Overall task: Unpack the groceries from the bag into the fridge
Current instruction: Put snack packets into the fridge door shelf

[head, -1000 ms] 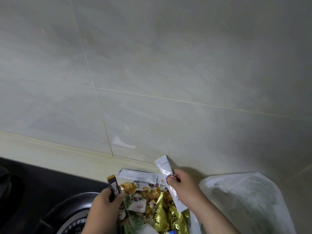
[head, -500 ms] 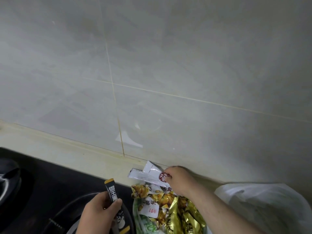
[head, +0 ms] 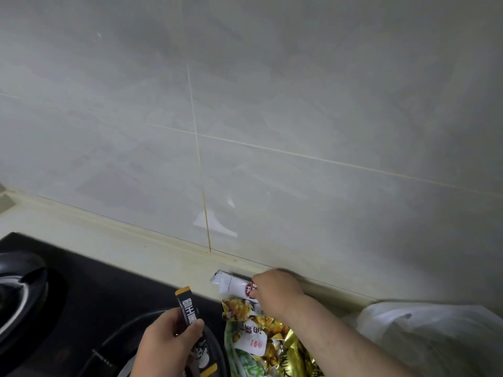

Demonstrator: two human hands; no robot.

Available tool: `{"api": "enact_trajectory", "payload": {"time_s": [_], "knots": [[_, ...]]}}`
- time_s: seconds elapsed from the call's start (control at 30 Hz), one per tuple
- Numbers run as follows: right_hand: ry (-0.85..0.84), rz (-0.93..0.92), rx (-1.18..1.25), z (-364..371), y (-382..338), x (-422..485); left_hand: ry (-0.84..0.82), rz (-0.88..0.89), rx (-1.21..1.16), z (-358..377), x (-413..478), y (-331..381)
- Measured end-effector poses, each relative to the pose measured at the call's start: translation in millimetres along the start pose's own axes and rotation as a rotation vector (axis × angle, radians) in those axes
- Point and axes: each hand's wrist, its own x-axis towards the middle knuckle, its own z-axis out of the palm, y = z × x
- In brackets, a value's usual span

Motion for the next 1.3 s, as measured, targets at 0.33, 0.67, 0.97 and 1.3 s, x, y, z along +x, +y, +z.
{"api": "enact_trajectory", "payload": {"time_s": [0.33,0.67,0.97,1.3], "knots": [[0.067,0.097,0.318,0.1,-7.7,-11.4,0.003,0.007,-0.064,-3.0,1.9,-4.9],[0.193,0.225,0.905,-49.3,21.1,-77.0,-0.046,0.105,-0.080,-16.0,-6.0,-0.2],[0.471,0.416,1.350,-38.6,25.6,-177.4,-0.128,0.170,-0.193,-32.9,-41.3,17.8],[0.473,0.359,1.460,-38.4,-37.6,-236.5,-0.157,0.135,-0.385,-73.9,-108.7,16.7]]}}
